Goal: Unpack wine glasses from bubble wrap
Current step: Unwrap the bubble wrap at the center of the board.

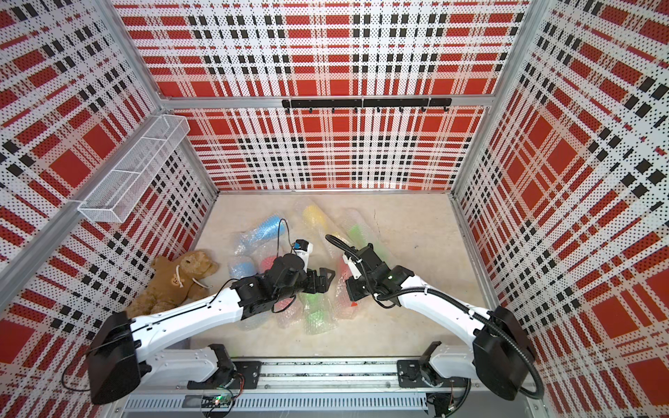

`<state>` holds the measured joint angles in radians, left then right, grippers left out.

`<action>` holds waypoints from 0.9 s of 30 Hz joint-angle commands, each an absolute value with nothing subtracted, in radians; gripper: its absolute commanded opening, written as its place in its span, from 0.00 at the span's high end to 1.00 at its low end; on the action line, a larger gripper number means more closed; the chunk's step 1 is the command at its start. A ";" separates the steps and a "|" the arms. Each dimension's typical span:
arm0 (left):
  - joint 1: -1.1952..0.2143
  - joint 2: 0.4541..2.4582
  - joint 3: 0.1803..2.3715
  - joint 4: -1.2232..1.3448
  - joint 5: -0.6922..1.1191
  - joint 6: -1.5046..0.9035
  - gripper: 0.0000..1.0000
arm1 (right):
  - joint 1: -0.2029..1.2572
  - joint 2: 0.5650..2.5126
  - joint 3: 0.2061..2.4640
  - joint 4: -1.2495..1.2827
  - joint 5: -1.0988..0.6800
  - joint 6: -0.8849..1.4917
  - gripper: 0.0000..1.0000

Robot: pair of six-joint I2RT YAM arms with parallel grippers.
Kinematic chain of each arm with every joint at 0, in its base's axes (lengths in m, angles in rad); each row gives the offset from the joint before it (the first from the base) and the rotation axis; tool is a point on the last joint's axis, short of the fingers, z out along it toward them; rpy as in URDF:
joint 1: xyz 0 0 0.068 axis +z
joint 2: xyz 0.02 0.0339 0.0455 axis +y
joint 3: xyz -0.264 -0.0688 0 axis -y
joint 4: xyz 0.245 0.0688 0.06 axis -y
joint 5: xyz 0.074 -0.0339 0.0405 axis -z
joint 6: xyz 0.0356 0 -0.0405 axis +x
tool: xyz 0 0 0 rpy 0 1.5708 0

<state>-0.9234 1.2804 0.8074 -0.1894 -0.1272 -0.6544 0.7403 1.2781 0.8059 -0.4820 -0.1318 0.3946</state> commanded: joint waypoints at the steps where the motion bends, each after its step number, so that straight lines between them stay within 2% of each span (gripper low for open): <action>1: -0.951 1.325 0.862 -0.158 -0.110 -0.635 0.06 | 0.725 1.247 0.781 -0.428 -0.137 0.407 0.89; 5: -0.949 1.340 0.886 -0.183 -0.162 -0.638 0.05 | 0.725 1.197 0.798 -0.442 -0.134 0.400 0.71; 9: -0.899 1.277 0.856 -0.193 -0.211 -0.664 0.05 | 0.724 1.176 0.842 -0.503 -0.048 0.390 0.48; 12: -0.843 1.206 0.804 -0.176 -0.208 -0.687 0.05 | 0.724 1.236 0.876 -0.547 0.001 0.368 0.37; 16: -0.785 1.135 0.750 -0.159 -0.181 -0.704 0.05 | 0.724 1.320 0.921 -0.575 0.008 0.342 0.27; 19: -0.771 1.107 0.730 -0.163 -0.175 -0.704 0.06 | 0.724 1.369 0.940 -0.566 0.000 0.330 0.27; 21: -0.769 1.093 0.719 -0.163 -0.171 -0.700 0.05 | 0.726 1.405 0.962 -0.591 0.032 0.322 0.30; 25: -0.774 1.102 0.719 -0.161 -0.154 -0.687 0.06 | 0.727 1.428 0.962 -0.611 0.102 0.313 0.46; 27: -0.789 1.113 0.726 -0.161 -0.154 -0.681 0.06 | 0.726 1.428 0.952 -0.607 0.107 0.312 0.58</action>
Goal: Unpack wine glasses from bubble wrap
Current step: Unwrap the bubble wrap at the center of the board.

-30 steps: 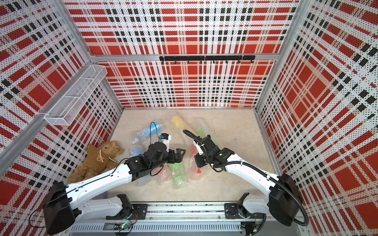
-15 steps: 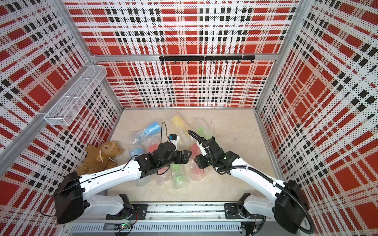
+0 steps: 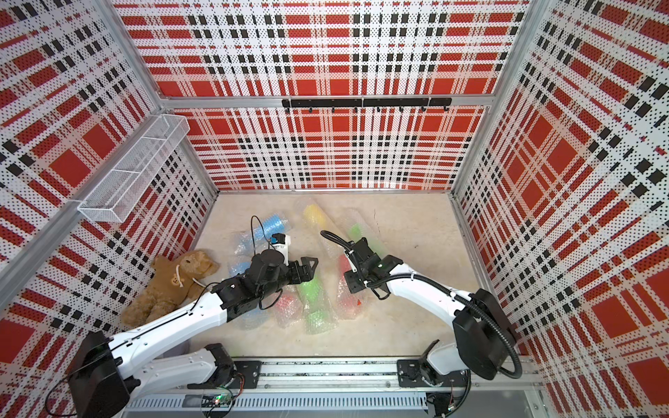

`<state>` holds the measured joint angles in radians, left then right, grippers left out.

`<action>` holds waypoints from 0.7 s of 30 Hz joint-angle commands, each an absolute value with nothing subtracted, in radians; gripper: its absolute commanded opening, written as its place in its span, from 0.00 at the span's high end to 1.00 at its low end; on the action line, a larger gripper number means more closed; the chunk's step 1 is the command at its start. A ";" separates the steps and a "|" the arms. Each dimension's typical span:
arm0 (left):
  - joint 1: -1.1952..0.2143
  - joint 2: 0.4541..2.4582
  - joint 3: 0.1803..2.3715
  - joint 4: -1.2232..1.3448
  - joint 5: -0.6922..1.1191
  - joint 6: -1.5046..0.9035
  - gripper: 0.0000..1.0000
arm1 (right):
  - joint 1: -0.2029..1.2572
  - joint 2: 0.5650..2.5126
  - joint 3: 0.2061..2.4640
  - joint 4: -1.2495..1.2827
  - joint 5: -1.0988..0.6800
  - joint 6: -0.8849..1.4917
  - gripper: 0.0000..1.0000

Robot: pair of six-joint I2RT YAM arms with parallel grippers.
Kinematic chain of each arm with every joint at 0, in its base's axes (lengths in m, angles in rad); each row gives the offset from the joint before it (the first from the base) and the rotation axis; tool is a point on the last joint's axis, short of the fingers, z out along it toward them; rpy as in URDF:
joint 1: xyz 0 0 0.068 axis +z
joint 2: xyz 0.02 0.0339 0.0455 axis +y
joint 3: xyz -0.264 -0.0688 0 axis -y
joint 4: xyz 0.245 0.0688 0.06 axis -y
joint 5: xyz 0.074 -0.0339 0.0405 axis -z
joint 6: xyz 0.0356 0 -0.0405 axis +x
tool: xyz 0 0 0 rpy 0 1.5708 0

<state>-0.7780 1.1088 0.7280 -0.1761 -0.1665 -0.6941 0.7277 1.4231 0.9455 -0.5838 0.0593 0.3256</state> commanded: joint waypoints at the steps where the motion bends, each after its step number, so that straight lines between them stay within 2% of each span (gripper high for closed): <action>1: -0.800 1.123 0.734 -0.162 -0.155 -0.675 0.06 | 0.724 1.425 0.945 -0.600 0.104 0.313 0.65; 4: -0.841 1.161 0.757 -0.163 -0.160 -0.661 0.06 | 0.721 1.404 0.922 -0.571 0.087 0.319 0.84; 6: -0.866 1.200 0.777 -0.163 -0.147 -0.651 0.06 | 0.716 1.373 0.907 -0.539 0.057 0.326 0.92; 8: -0.893 1.243 0.803 -0.163 -0.136 -0.643 0.07 | 0.700 1.332 0.886 -0.501 -0.008 0.336 0.93; 11: -0.929 1.302 0.837 -0.152 -0.097 -0.620 0.07 | 0.653 1.290 0.857 -0.464 -0.105 0.359 1.00; 17: -0.967 1.383 0.875 -0.126 0.005 -0.579 0.10 | 0.580 1.233 0.799 -0.376 -0.293 0.398 1.00; 21: -0.978 1.423 0.886 -0.105 0.048 -0.584 0.11 | 0.563 1.221 0.773 -0.331 -0.350 0.434 1.00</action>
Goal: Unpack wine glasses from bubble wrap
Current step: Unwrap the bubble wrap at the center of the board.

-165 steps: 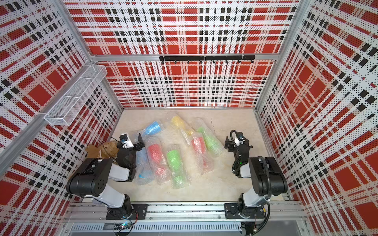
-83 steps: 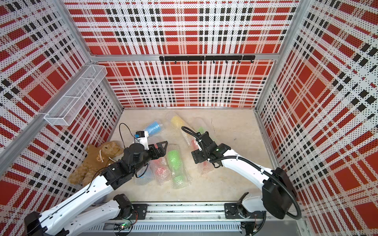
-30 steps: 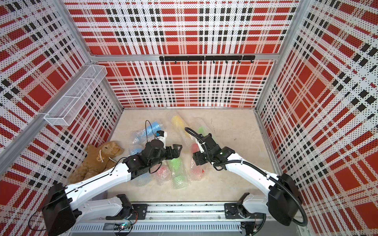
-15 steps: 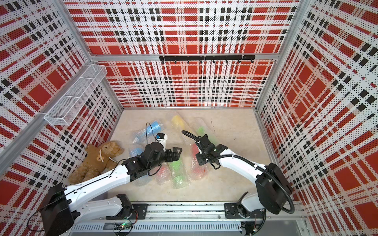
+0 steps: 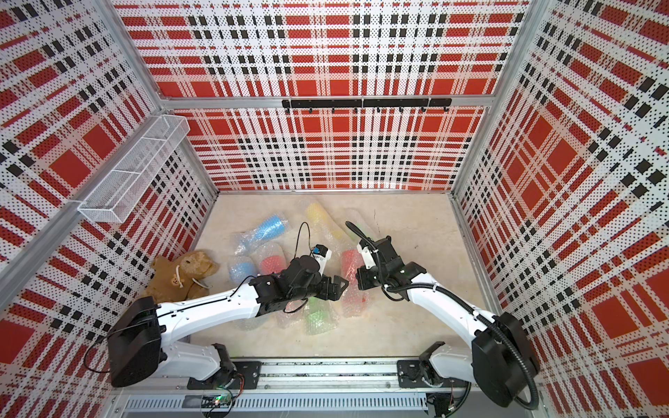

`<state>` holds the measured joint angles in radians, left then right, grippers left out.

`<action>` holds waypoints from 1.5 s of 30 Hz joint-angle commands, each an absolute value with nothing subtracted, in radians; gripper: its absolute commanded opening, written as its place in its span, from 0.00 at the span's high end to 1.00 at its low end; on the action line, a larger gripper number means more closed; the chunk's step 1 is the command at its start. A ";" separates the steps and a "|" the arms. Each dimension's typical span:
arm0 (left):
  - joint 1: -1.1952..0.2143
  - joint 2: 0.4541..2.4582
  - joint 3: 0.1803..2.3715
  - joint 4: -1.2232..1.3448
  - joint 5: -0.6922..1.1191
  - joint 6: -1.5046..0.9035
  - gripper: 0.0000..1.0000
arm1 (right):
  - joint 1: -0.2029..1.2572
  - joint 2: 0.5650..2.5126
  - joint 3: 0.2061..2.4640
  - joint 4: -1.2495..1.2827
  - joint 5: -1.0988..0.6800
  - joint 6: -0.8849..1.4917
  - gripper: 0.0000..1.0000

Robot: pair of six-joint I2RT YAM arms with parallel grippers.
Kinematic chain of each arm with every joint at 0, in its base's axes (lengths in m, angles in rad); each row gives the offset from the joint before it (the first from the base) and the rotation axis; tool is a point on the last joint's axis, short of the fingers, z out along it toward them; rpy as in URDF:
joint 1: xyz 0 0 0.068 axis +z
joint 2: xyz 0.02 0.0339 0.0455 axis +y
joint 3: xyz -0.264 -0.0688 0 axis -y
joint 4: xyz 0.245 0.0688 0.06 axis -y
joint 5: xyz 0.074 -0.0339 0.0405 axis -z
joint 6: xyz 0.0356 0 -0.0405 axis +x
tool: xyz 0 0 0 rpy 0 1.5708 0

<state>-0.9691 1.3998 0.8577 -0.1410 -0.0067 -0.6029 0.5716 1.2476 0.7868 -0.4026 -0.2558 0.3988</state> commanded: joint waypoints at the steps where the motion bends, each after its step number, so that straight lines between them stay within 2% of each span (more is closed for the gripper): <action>1: -0.980 1.436 0.889 -0.099 0.057 -0.589 0.12 | 0.553 1.220 0.762 -0.316 -0.371 0.449 1.00; 8: -1.026 1.507 0.922 -0.089 0.103 -0.560 0.05 | 0.522 1.226 0.721 -0.256 -0.442 0.498 1.00; 16: -1.052 1.577 0.982 -0.181 0.042 -0.503 0.05 | 0.515 1.233 0.715 -0.245 -0.468 0.507 1.00; 20: -1.049 1.612 1.016 -0.241 -0.032 -0.491 0.11 | 0.513 1.230 0.703 -0.240 -0.464 0.505 1.00; 27: -1.008 1.588 0.969 -0.205 -0.020 -0.510 0.32 | 0.507 1.227 0.689 -0.237 -0.460 0.498 1.00; 29: -1.003 1.596 0.959 -0.191 -0.008 -0.512 0.42 | 0.507 1.232 0.687 -0.232 -0.464 0.499 1.00; 32: -1.001 1.616 0.952 -0.174 0.017 -0.513 0.61 | 0.508 1.242 0.686 -0.226 -0.462 0.501 1.00; 37: -0.986 1.598 0.924 -0.155 0.024 -0.523 0.99 | 0.504 1.220 0.681 -0.230 -0.429 0.503 1.00; 45: -0.905 1.473 0.798 -0.094 0.010 -0.640 1.00 | 0.500 1.167 0.667 -0.277 -0.319 0.489 1.00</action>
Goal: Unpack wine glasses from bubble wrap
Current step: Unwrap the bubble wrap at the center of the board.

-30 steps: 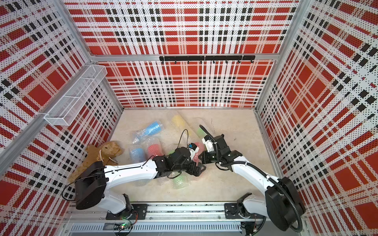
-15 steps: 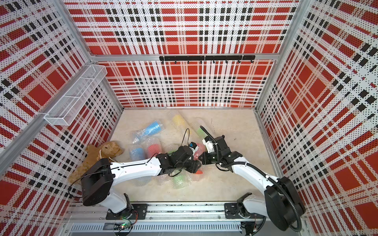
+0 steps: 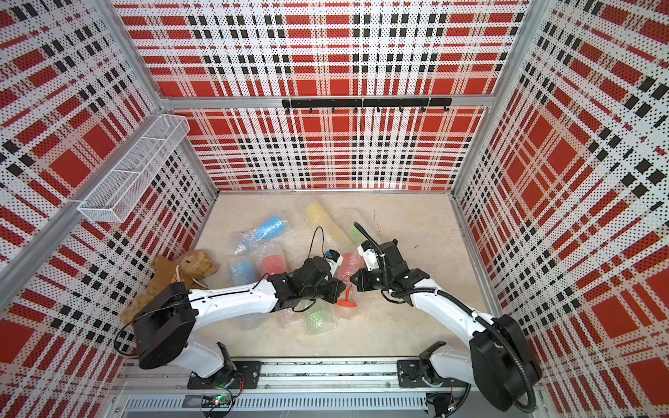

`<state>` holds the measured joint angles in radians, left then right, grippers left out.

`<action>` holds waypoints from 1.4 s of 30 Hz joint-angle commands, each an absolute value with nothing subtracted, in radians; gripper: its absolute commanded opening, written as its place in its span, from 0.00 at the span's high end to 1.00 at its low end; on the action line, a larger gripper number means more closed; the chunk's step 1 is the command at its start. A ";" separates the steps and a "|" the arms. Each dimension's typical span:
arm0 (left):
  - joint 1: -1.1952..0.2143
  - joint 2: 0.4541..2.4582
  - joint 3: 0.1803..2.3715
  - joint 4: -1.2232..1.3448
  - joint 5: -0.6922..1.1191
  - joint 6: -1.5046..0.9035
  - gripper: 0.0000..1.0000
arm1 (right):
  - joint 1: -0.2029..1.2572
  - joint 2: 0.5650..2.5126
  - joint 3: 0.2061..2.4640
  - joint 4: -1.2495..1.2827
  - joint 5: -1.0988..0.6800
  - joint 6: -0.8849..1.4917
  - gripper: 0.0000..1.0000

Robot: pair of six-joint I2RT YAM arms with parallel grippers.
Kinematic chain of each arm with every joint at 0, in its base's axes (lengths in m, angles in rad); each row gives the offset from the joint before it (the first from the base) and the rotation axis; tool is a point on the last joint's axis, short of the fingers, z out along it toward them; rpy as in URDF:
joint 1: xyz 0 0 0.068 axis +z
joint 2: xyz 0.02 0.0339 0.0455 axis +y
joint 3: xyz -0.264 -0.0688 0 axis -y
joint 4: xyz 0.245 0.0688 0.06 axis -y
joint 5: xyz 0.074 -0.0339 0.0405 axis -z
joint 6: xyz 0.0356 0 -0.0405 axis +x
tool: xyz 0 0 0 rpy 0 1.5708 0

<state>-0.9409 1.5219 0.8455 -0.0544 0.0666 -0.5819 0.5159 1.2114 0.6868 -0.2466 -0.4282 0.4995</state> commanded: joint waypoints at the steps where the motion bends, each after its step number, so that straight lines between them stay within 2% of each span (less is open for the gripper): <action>1: -0.904 1.462 0.785 -0.091 0.004 -0.650 1.00 | 0.500 1.161 0.664 -0.278 -0.315 0.488 1.00; 12: -0.884 1.423 0.703 -0.043 0.015 -0.705 1.00 | 0.499 1.149 0.644 -0.270 -0.288 0.498 1.00; 20: -0.829 1.291 0.593 0.003 0.002 -0.814 1.00 | 0.497 1.146 0.638 -0.342 -0.074 0.546 1.00; 27: -0.816 1.220 0.517 0.023 -0.008 -0.858 1.00 | 0.495 1.123 0.623 -0.383 0.026 0.593 1.00; 37: -0.842 1.182 0.479 0.072 -0.001 -0.839 1.00 | 0.478 1.124 0.608 -0.376 0.037 0.593 1.00; 38: -0.851 1.182 0.486 0.061 -0.010 -0.830 0.94 | 0.478 1.124 0.610 -0.383 0.043 0.588 1.00; 40: -0.867 1.177 0.495 0.047 -0.012 -0.818 0.65 | 0.478 1.123 0.618 -0.404 0.059 0.579 1.00; 42: -0.871 1.167 0.500 0.031 -0.014 -0.816 0.55 | 0.478 1.124 0.624 -0.422 0.071 0.573 1.00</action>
